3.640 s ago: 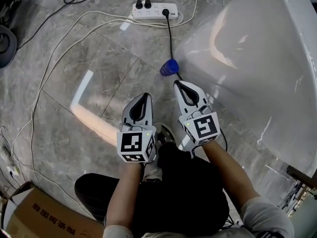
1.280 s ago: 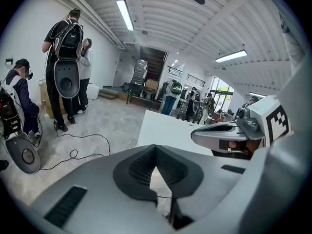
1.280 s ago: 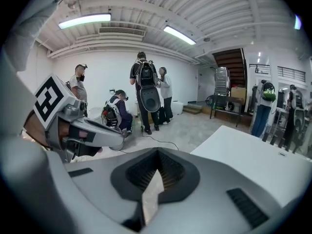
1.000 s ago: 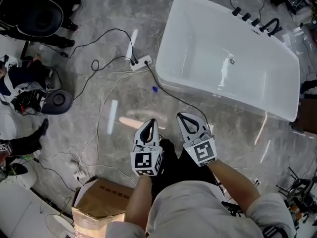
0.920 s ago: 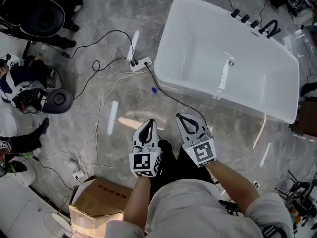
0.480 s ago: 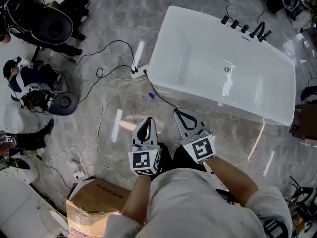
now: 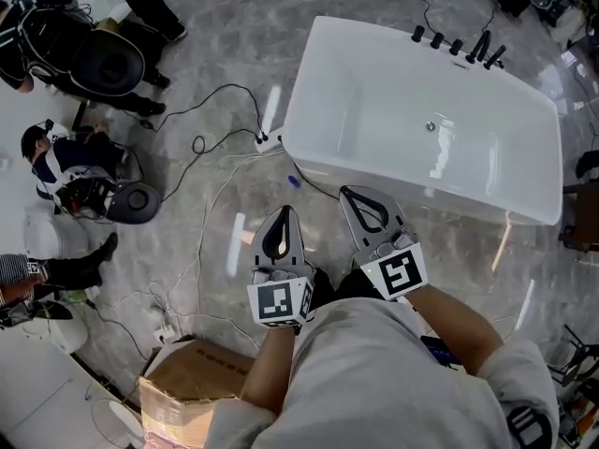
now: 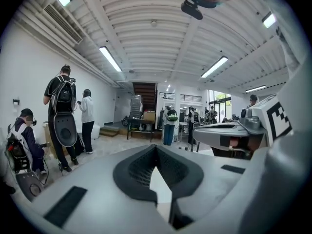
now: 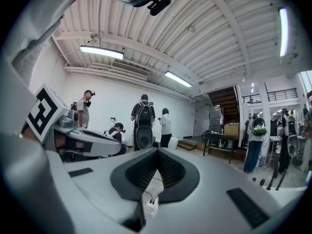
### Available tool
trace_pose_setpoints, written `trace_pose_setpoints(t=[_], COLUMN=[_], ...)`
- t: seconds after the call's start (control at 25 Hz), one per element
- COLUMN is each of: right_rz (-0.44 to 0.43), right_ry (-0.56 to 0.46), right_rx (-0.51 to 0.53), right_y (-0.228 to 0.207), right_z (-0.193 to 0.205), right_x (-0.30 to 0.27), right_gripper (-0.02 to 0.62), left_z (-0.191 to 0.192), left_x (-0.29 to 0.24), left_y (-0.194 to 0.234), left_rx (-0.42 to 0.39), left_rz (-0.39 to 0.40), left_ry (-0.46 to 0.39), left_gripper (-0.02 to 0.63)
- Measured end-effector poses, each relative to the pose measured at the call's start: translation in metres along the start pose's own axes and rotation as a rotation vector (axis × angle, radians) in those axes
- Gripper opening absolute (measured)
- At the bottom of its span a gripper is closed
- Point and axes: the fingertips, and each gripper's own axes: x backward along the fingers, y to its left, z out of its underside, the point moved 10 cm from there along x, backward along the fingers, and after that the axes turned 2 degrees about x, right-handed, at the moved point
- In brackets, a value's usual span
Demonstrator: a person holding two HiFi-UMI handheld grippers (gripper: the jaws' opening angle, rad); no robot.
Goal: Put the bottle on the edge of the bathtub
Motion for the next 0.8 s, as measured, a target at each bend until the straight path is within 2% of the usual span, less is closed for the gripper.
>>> trace_pose_setpoints(t=[0.12,0.28,0.44,0.64,0.8], right_rz=[0.003,0.034,0.011,0.032,0.045], right_ry=[0.028,-0.031,0.003,-0.017,-0.012], right_rx=[0.042,0.004,0.027,-0.028,-0.032], right_y=[0.005,0.007,0.018,0.014,0.010], right_z=[-0.005,-0.010,-0.014,-0.015,-0.017], right_x=[0.012,0.019,0.015,0.012,0.012], right_gripper=[0.006,0.006,0.006,0.006,0.006], left_z=[-0.007,-0.013,-0.009,-0.011,-0.010], left_x=[0.012,0.017,0.022,0.016,0.017], left_y=[-0.004,-0.004,0.003,0.001,0.001], left_rx=[0.007,0.004,0.012,0.014,0.009], left_rz=[-0.011,-0.013,-0.002,0.011,0.018], left_ry=[-0.025,-0.041,-0.015,-0.010,0.003], left_gripper=[0.011,0.011,0.011,0.011,0.011])
